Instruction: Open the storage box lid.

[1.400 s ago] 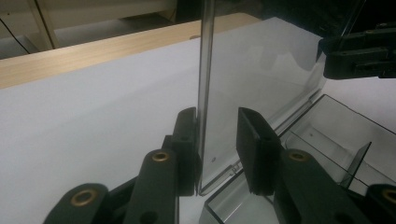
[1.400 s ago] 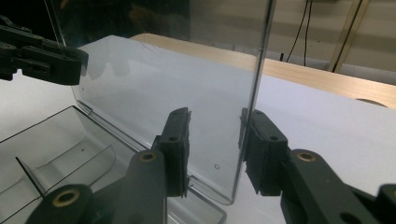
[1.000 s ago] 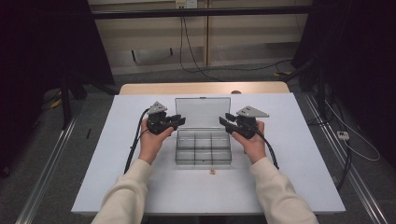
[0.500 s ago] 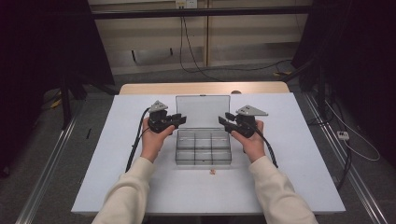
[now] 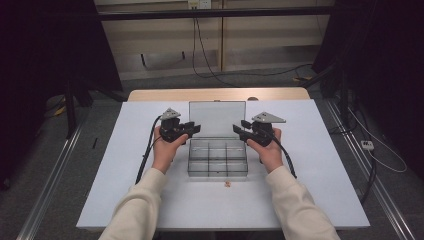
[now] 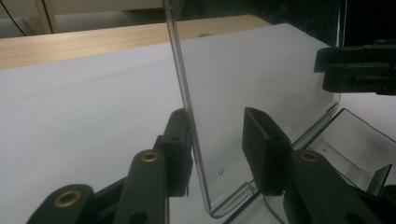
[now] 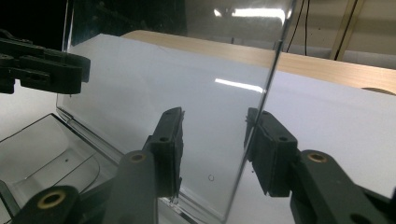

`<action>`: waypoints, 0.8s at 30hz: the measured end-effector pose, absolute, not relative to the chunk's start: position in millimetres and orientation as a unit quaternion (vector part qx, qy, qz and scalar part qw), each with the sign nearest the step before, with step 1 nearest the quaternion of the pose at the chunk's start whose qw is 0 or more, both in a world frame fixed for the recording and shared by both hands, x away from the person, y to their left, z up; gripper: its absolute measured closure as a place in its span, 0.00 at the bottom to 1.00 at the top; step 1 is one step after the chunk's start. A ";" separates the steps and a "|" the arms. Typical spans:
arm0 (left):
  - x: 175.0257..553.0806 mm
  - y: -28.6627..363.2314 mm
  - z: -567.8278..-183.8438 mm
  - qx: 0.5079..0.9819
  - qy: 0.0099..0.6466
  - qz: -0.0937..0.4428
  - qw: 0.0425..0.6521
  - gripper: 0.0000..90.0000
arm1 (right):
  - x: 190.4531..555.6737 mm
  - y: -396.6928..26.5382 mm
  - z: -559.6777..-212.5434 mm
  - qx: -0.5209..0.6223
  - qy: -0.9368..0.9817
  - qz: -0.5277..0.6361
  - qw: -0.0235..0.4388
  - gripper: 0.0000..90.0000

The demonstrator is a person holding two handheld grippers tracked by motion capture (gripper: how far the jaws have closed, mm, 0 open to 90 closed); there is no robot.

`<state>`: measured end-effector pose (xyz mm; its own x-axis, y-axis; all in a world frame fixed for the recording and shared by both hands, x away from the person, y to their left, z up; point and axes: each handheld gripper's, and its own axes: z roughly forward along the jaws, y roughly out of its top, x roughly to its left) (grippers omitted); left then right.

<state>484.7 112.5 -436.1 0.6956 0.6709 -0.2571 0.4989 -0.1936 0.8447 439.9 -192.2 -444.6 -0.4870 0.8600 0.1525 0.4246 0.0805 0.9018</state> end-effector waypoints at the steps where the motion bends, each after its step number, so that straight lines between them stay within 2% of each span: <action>1: 485.0 111.9 -436.4 0.768 0.381 0.084 0.508 0.68 | 440.2 -192.3 -444.9 0.458 0.702 0.500 0.217 0.63; 24: 490.1 102.6 -442.2 0.770 0.397 0.084 0.493 0.55 | 446.6 -186.7 -449.8 0.484 0.697 0.489 0.203 0.53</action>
<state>490.1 102.6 -442.2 0.6711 0.6939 -0.2611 0.5277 -0.1997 0.8256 446.6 -186.7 -449.8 -0.4496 0.8728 0.1901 0.4752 0.0535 0.8782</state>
